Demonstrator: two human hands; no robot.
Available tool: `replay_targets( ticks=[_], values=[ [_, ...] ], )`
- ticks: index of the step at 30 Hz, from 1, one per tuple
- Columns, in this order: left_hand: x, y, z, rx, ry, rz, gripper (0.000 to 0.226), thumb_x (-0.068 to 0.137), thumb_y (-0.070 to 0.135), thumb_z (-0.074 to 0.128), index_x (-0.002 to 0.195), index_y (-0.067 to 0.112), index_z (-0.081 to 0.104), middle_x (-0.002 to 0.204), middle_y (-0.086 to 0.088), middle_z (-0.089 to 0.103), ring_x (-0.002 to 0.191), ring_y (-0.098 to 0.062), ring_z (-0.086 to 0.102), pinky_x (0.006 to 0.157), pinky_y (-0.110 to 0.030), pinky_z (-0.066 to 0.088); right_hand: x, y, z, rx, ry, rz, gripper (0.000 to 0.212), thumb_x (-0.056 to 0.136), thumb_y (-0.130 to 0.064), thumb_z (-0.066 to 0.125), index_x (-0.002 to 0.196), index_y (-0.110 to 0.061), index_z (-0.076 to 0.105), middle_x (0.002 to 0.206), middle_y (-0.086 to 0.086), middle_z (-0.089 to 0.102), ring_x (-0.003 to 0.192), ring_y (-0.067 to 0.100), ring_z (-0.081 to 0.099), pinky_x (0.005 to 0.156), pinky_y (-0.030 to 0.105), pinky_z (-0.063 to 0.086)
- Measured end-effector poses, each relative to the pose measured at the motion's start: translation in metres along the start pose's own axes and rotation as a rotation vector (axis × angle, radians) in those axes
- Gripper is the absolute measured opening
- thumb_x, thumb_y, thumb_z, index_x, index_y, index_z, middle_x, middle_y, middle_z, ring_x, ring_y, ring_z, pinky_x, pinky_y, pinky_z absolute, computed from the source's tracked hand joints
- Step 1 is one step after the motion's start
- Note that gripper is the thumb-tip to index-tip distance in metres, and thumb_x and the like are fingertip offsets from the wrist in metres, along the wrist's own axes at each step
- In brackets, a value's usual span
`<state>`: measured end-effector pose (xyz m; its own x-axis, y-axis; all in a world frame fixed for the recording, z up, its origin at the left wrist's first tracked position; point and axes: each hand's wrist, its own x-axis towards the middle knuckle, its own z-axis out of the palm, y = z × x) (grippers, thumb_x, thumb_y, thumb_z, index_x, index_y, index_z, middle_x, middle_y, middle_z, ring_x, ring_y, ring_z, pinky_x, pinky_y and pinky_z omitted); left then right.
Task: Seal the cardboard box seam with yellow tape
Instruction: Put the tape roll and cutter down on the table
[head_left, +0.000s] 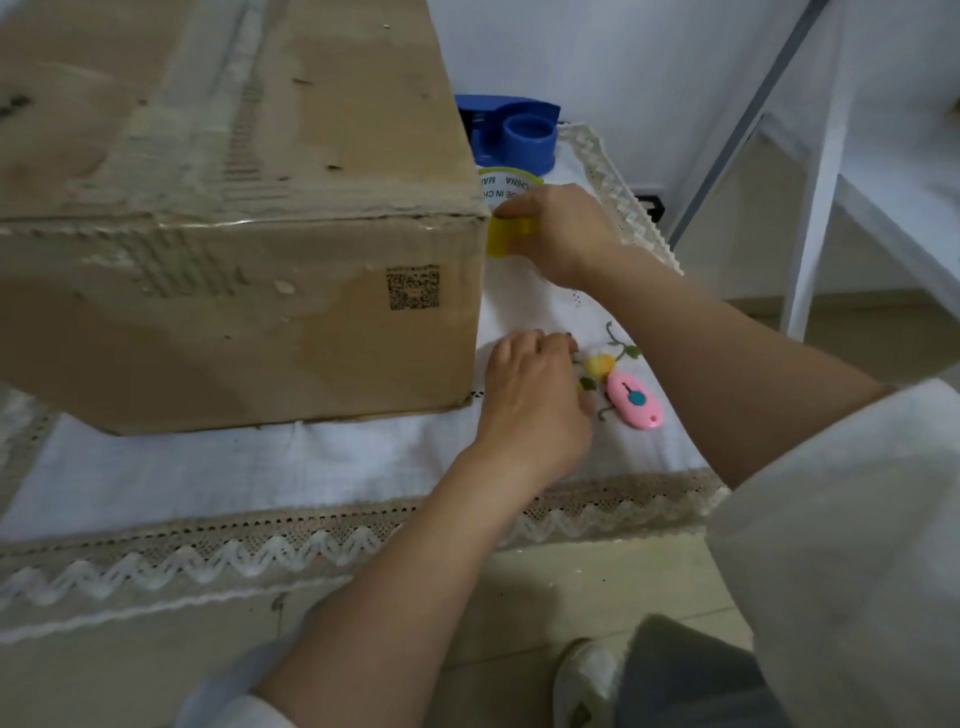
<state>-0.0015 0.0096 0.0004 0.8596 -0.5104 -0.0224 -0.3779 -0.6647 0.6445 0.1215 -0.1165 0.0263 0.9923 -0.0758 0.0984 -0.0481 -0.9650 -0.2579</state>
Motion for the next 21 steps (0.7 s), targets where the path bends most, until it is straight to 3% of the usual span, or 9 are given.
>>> replay_targets(
  ticks=[4, 11, 14, 18, 21],
  values=[
    [0.000, -0.003, 0.001, 0.009, 0.004, -0.005, 0.047, 0.094, 0.026, 0.062, 0.137, 0.015, 0.048, 0.139, -0.007, 0.045, 0.135, -0.025, 0.033, 0.114, -0.029, 0.024, 0.001, 0.001, 0.006, -0.025, -0.059, 0.009, 0.046, 0.095, -0.014, 0.059, 0.137, -0.030, 0.053, 0.145, 0.008, 0.050, 0.127, 0.031, 0.051, 0.102, 0.037, 0.044],
    [0.001, -0.002, 0.002, 0.024, -0.020, -0.020, 0.049, 0.094, 0.027, 0.061, 0.140, 0.016, 0.045, 0.143, -0.005, 0.043, 0.138, -0.024, 0.031, 0.116, -0.030, 0.023, -0.005, 0.007, 0.002, -0.035, -0.173, -0.049, 0.057, 0.094, -0.019, 0.060, 0.147, -0.029, 0.040, 0.154, 0.007, 0.036, 0.138, 0.029, 0.039, 0.113, 0.037, 0.032],
    [0.001, -0.001, 0.000, 0.019, -0.039, -0.030, 0.049, 0.095, 0.026, 0.060, 0.140, 0.018, 0.044, 0.145, -0.005, 0.042, 0.139, -0.024, 0.030, 0.117, -0.030, 0.023, -0.022, 0.007, -0.004, 0.030, -0.127, -0.062, 0.068, 0.091, -0.024, 0.066, 0.150, -0.027, 0.033, 0.154, 0.008, 0.031, 0.129, 0.028, 0.048, 0.108, 0.039, 0.041],
    [0.001, 0.000, -0.001, 0.022, -0.054, -0.038, 0.048, 0.096, 0.026, 0.059, 0.141, 0.019, 0.043, 0.145, -0.005, 0.042, 0.139, -0.025, 0.029, 0.115, -0.031, 0.024, -0.051, 0.005, -0.019, 0.052, 0.028, -0.040, 0.055, 0.091, -0.036, 0.066, 0.141, -0.026, 0.046, 0.136, 0.005, 0.051, 0.114, 0.025, 0.058, 0.096, 0.043, 0.049],
    [0.000, 0.000, -0.001, 0.027, -0.050, -0.053, 0.049, 0.095, 0.026, 0.060, 0.141, 0.019, 0.043, 0.144, -0.004, 0.043, 0.138, -0.025, 0.031, 0.113, -0.031, 0.025, -0.078, 0.008, -0.034, 0.021, 0.007, 0.029, 0.036, 0.089, -0.043, 0.066, 0.120, -0.025, 0.060, 0.113, -0.001, 0.066, 0.102, 0.021, 0.062, 0.086, 0.036, 0.051]
  ],
)
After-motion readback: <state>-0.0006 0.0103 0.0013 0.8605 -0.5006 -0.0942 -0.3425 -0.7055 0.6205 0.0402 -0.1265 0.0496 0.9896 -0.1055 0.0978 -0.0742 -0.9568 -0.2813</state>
